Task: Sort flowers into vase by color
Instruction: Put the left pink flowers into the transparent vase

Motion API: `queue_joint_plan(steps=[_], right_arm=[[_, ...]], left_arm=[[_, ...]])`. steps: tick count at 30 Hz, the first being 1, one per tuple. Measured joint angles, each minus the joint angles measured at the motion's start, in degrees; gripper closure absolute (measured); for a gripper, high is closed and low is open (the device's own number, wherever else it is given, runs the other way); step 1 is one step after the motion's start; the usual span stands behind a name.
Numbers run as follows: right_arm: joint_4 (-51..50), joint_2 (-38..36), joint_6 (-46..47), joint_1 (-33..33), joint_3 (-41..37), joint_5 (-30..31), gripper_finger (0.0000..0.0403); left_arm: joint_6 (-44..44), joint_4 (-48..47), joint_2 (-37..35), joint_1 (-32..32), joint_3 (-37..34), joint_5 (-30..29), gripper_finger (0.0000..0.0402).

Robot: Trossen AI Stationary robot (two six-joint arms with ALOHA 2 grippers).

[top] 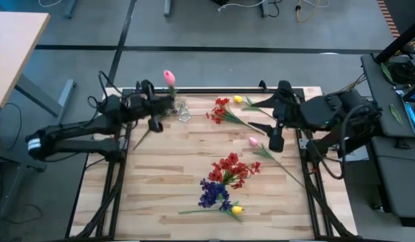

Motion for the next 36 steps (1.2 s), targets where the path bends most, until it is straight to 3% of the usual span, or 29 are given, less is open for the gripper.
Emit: queue_joint_plan(steps=[5,10,25,36], right_arm=[[2.37,-1.25,0.92,0.00,-6.07,-0.17,0.0158],[6.47,-3.94,1.63,0.02,-12.79,-0.15,0.0158],[16.95,-15.62,4.98,0.02,-33.37,0.04,0.0158],[19.19,-16.87,5.22,0.02,-36.92,0.07,0.0158]], left_arm=[[-12.68,19.82,5.26,13.19,-8.15,9.54,0.0401],[-19.09,32.93,13.18,18.75,-10.96,13.23,0.0401],[-16.20,39.14,28.24,20.85,-7.53,13.05,0.0401],[-16.43,41.14,32.00,22.63,-6.98,13.03,0.0401]])
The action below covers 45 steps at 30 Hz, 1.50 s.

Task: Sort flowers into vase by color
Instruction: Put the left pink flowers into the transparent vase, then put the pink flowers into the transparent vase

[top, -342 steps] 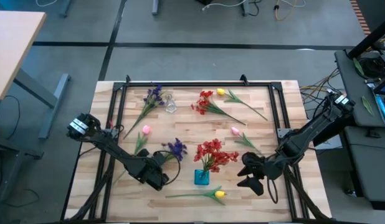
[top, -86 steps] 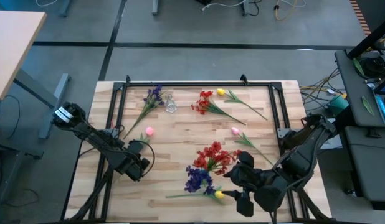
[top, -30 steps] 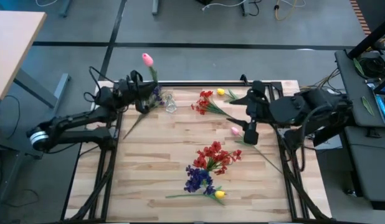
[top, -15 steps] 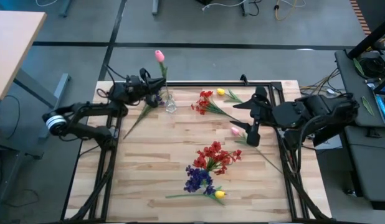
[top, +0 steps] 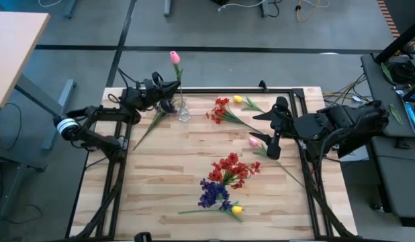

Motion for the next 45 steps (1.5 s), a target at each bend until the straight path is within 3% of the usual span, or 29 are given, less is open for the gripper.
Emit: queue_joint_plan(steps=[8,20,29,36,45], right_arm=[[0.08,0.48,0.47,0.00,-0.02,0.04,0.0158],[-1.21,-0.09,9.99,-1.71,-0.02,5.91,0.0158],[-17.13,0.17,26.72,-7.04,-0.33,5.18,0.0158],[-22.78,1.21,35.92,-11.77,-6.63,-3.52,0.0158],[-21.24,1.32,37.19,-21.17,-21.94,-15.88,0.0158]], left_arm=[[-1.86,-0.08,0.84,0.00,-0.03,-0.02,0.0381],[-2.97,-0.60,0.57,-0.04,-2.29,0.00,0.0267],[-4.67,-2.01,-3.26,-0.07,-7.45,0.00,0.0207],[-6.36,-2.84,-9.30,-1.63,-11.91,0.02,0.0203],[-7.40,-3.21,-14.49,-6.07,-12.35,0.44,0.0203]])
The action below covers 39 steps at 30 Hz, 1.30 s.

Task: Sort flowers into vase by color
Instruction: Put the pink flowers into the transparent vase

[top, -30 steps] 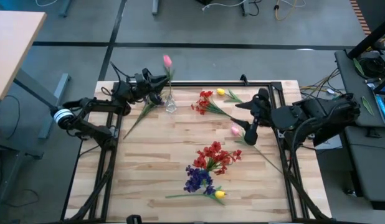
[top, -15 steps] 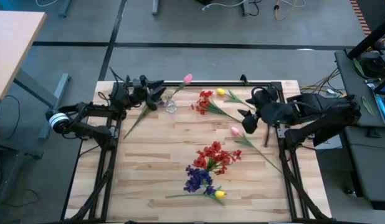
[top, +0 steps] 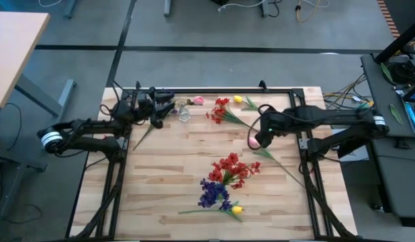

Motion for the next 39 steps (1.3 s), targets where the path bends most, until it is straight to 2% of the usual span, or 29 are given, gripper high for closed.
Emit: queue_joint_plan(steps=[5,14,17,24,32,35,39], right_arm=[[7.39,0.10,0.24,-1.99,-10.57,-7.75,0.0158],[20.60,0.10,2.15,-1.93,-23.45,-11.66,0.0168],[22.69,0.10,2.27,-1.88,-25.41,-11.90,0.0178],[26.26,0.10,2.14,-1.76,-29.82,-17.19,0.0199],[29.79,3.96,1.78,-1.43,-32.22,-17.36,0.0207],[31.02,6.56,0.85,-1.43,-32.03,-17.36,0.0228],[30.65,9.19,-0.36,-1.43,-30.78,-17.24,0.0282]], left_arm=[[-0.43,0.00,-2.18,-1.49,0.00,0.19,0.0202],[-1.63,-0.01,-4.75,-1.95,0.02,1.57,0.0202],[-1.63,-0.02,-4.84,-1.95,0.02,1.57,0.0202],[-1.63,-0.39,-4.73,-1.95,0.02,1.57,0.0202],[-1.63,-0.38,-4.73,-1.93,0.04,1.57,0.0202],[-1.63,-0.41,-4.73,-1.93,0.04,1.56,0.0202],[-1.63,-0.46,-4.71,-1.93,0.04,1.54,0.0202]])
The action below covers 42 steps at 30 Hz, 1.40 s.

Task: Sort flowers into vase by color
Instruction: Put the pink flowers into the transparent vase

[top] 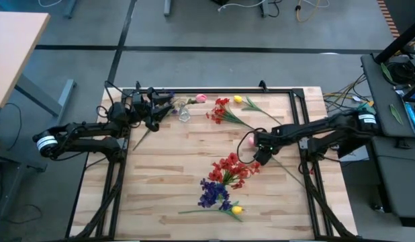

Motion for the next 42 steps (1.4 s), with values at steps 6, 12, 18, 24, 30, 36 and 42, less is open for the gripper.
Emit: queue_joint_plan(steps=[6,12,18,24,30,36,42], right_arm=[[-2.28,0.29,-1.17,0.00,3.17,-0.18,0.0377],[-14.04,-2.85,-4.04,-0.36,12.40,0.49,0.0388],[-22.14,-6.23,-9.14,-0.75,27.26,7.47,0.0389],[-22.85,-7.31,-20.40,-0.76,45.30,19.84,0.0390],[-9.35,-7.06,-38.53,-0.90,56.70,22.47,0.0390],[10.71,-6.90,-53.77,-2.00,58.05,12.11,0.0390],[21.96,-5.06,-57.12,-3.94,58.05,-0.79,0.0390]], left_arm=[[-0.58,-0.04,-0.02,-0.06,0.64,0.07,0.0202],[0.37,-2.36,-0.04,-1.61,3.89,4.34,0.0202],[1.50,-6.06,-0.04,-2.47,9.16,7.07,0.0202],[3.23,-11.75,-0.07,-2.60,15.47,10.90,0.0202],[9.97,-27.26,-0.07,-2.60,24.07,12.59,0.0203],[16.08,-39.66,0.56,-3.50,32.12,12.99,0.0202],[19.54,-45.09,2.13,-7.59,37.95,14.49,0.0195]])
